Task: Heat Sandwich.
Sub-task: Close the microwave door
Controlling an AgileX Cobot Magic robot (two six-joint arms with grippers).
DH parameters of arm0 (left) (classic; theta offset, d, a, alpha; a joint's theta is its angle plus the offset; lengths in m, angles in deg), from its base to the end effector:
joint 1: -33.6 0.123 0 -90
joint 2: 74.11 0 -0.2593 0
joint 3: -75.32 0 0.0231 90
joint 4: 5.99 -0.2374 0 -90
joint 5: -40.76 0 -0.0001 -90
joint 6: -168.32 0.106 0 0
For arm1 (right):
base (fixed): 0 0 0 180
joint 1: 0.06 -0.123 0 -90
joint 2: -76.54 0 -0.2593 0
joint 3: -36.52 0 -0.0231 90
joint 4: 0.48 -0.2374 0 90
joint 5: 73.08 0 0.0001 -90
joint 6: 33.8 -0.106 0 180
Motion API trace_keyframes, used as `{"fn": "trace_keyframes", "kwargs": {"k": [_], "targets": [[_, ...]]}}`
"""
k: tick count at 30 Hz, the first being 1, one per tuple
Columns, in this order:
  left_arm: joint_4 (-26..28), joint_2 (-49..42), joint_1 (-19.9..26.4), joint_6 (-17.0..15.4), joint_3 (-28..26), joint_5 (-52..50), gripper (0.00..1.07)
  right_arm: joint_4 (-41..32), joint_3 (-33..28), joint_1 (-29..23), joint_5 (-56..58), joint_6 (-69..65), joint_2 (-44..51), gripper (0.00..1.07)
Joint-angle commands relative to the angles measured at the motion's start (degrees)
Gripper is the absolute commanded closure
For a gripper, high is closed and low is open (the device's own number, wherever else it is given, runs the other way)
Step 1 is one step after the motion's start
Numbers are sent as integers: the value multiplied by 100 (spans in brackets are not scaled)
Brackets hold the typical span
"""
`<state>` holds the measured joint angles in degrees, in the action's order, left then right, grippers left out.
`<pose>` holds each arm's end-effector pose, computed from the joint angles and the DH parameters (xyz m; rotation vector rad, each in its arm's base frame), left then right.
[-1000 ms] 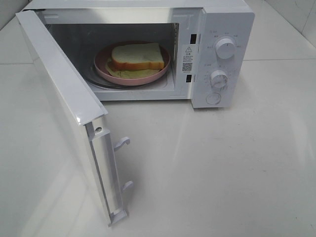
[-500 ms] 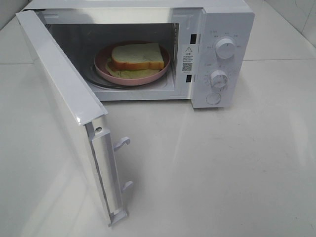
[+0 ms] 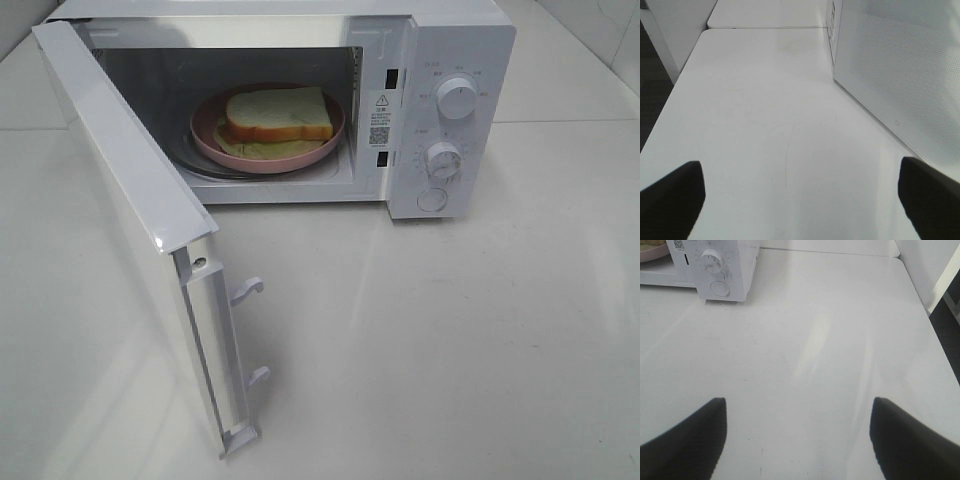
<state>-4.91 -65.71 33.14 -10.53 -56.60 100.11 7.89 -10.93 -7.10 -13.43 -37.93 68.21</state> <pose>0.0240 -0.0019 0.2650 0.0290 2.0213 -0.0148 0.0234 -0.0105 0.2684 -0.0451 2.0061 -0.0494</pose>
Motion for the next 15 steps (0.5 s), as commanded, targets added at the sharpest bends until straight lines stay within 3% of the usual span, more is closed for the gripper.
{"fn": "trace_keyframes", "kwargs": {"k": [1,15], "targets": [[-23,-155,6,-11,11,-46,3,-23,-17,34,-46,80,149,31],[-23,-155,6,-11,11,-46,3,-29,-17,34,-46,74,149,31]]}}
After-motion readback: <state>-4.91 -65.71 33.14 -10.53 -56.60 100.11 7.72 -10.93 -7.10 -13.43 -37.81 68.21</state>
